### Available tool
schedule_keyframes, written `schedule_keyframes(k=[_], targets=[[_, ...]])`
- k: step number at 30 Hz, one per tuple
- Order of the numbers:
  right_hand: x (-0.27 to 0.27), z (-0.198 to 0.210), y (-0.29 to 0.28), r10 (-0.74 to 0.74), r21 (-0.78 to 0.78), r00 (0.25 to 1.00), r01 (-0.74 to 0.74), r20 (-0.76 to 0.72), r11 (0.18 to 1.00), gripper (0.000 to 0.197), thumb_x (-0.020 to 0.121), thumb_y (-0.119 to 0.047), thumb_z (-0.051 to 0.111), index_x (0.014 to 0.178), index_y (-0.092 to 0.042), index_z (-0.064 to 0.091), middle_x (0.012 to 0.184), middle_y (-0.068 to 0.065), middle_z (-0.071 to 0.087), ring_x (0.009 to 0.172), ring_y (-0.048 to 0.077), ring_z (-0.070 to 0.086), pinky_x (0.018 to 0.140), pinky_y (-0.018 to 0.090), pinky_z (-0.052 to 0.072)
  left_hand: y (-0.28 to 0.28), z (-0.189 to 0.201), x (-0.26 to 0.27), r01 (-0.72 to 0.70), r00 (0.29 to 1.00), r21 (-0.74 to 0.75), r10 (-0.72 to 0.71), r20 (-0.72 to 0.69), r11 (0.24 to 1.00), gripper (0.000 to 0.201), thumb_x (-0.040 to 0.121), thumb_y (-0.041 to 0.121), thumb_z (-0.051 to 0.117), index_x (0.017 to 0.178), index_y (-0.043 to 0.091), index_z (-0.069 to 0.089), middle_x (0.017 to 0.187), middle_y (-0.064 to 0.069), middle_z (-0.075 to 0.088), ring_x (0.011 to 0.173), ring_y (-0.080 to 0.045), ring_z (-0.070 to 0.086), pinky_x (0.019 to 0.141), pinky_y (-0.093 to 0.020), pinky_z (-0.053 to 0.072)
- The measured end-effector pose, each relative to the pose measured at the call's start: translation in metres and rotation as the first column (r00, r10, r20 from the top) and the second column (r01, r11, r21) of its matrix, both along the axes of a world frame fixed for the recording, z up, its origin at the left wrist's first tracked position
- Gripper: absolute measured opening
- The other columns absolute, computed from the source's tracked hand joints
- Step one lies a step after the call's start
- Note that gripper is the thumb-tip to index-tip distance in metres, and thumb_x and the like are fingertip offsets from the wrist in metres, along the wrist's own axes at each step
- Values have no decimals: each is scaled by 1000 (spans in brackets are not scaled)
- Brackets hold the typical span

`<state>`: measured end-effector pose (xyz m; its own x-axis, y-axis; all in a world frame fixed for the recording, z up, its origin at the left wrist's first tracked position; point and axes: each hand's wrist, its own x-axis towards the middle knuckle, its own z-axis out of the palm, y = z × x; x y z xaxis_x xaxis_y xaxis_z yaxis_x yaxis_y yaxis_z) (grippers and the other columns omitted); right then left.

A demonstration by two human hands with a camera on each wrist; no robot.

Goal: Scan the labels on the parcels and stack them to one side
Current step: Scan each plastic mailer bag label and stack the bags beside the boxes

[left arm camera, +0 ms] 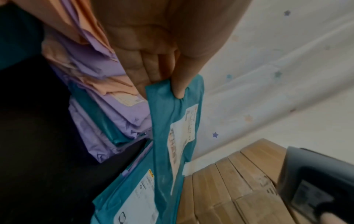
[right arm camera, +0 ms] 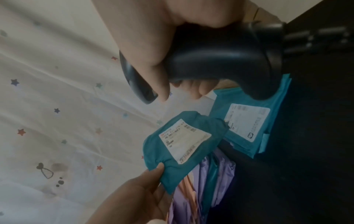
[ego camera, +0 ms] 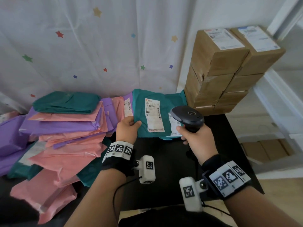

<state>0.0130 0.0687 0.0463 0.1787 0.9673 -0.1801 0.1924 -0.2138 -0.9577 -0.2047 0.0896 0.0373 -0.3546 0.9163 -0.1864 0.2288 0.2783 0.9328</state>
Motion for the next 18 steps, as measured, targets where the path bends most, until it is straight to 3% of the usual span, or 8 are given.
schedule_keyframes(k=[3,7,10,13,18], targets=[[-5,1,-1,46,-69,996,-50,-70,996,20,82,-24,79,98,-21,69,81,-1,74,60,5,68,54,21,52,0,-6,0,-61,968,-44,70,241,997,19,92,6,59,109,8,67,108,-8,71,97,-22,68,87,-37,55],[-8,8,0,65,-112,990,-79,-123,991,16,81,-27,80,91,-28,68,79,1,74,59,8,67,56,24,56,1,-10,1,-92,892,-42,100,440,995,16,92,3,58,100,14,67,104,-6,72,93,-19,70,76,-30,59],[-8,13,1,74,-117,990,-88,-118,989,16,82,-27,79,92,-29,67,83,2,74,61,9,67,59,26,58,3,-13,0,-82,873,-23,83,481,996,17,91,2,58,100,14,67,104,-7,73,96,-21,70,79,-32,58],[-8,17,2,75,-116,992,-87,-101,990,16,82,-27,79,90,-30,65,84,1,73,58,6,66,55,21,55,5,-15,0,-73,871,-18,72,486,997,18,91,3,59,101,15,68,105,-7,73,99,-23,69,85,-38,56],[-6,19,4,64,-131,995,-73,-71,989,15,83,-27,77,90,-29,64,82,2,72,54,2,65,50,16,50,7,-18,0,-66,866,-9,62,496,998,17,91,4,59,98,15,69,100,-5,74,97,-22,70,81,-36,58]])
